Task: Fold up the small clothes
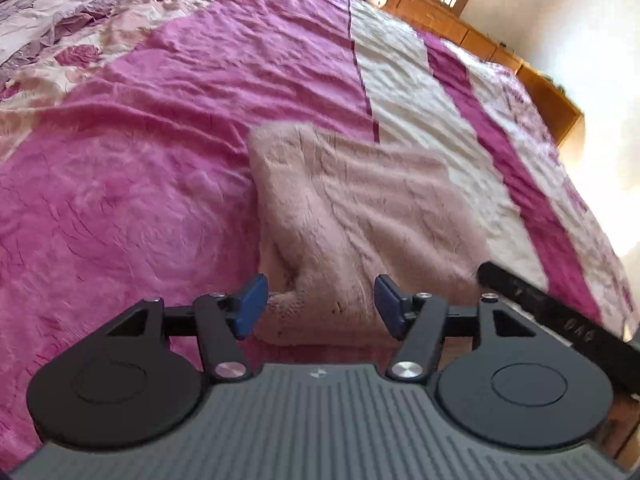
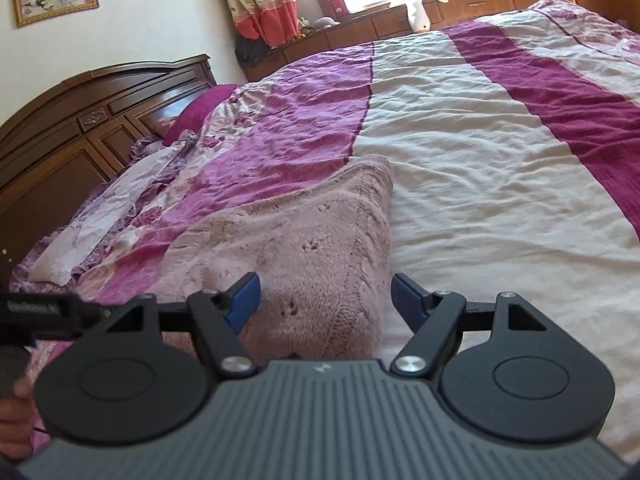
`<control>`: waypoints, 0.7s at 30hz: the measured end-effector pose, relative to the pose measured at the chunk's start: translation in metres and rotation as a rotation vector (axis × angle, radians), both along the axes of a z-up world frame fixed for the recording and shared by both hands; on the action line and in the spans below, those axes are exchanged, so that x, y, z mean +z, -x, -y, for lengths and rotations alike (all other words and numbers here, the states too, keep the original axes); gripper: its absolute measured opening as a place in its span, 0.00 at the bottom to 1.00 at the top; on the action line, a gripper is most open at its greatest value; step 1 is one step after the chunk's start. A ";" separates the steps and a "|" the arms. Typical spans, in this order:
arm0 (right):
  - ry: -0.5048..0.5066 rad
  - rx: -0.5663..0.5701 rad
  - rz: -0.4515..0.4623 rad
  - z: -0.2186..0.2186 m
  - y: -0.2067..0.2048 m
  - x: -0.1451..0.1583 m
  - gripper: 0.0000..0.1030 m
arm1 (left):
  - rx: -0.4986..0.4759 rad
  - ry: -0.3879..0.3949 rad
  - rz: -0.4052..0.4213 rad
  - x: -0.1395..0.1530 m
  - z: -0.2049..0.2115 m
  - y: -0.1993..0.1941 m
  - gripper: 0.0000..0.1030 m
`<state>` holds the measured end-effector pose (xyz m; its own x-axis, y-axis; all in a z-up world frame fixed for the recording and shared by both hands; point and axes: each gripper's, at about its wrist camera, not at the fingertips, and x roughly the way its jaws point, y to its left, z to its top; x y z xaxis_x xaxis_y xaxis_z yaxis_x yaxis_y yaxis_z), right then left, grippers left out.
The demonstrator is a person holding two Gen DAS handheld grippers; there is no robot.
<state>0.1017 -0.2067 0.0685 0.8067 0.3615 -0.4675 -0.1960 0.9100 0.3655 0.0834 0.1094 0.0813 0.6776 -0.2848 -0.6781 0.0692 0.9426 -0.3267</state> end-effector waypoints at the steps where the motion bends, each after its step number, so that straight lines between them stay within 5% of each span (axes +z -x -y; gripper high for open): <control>1: -0.003 -0.003 -0.004 0.001 0.000 -0.001 0.73 | -0.001 -0.014 0.001 -0.004 0.004 -0.001 0.62; 2: -0.006 -0.006 -0.008 0.002 0.001 -0.002 0.73 | -0.002 -0.028 0.002 -0.009 0.007 -0.004 0.56; 3: -0.008 -0.007 -0.013 0.002 0.000 -0.003 0.73 | 0.004 -0.054 0.006 -0.013 0.011 -0.006 0.35; 4: -0.011 -0.007 -0.017 0.003 0.000 -0.004 0.73 | 0.002 -0.057 0.011 -0.014 0.012 -0.007 0.25; 6: -0.019 -0.007 -0.029 0.002 -0.002 -0.003 0.73 | 0.023 -0.046 0.017 -0.008 0.011 -0.006 0.19; 9: -0.033 0.014 -0.014 -0.002 0.001 0.004 0.73 | 0.040 -0.098 0.063 0.007 0.004 0.000 0.18; 11: -0.021 0.037 -0.008 -0.008 0.001 0.005 0.73 | 0.035 -0.105 0.017 0.001 -0.002 -0.004 0.19; 17: 0.024 0.044 -0.134 -0.017 -0.002 -0.027 0.72 | 0.011 -0.155 -0.007 -0.014 0.002 -0.007 0.23; 21: 0.011 0.058 -0.130 -0.010 0.002 -0.022 0.71 | 0.012 -0.166 0.006 -0.007 0.000 -0.005 0.42</control>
<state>0.0999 -0.1965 0.0466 0.7172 0.4001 -0.5706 -0.2003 0.9026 0.3811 0.0886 0.1098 0.0742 0.6843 -0.1607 -0.7113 0.0586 0.9844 -0.1661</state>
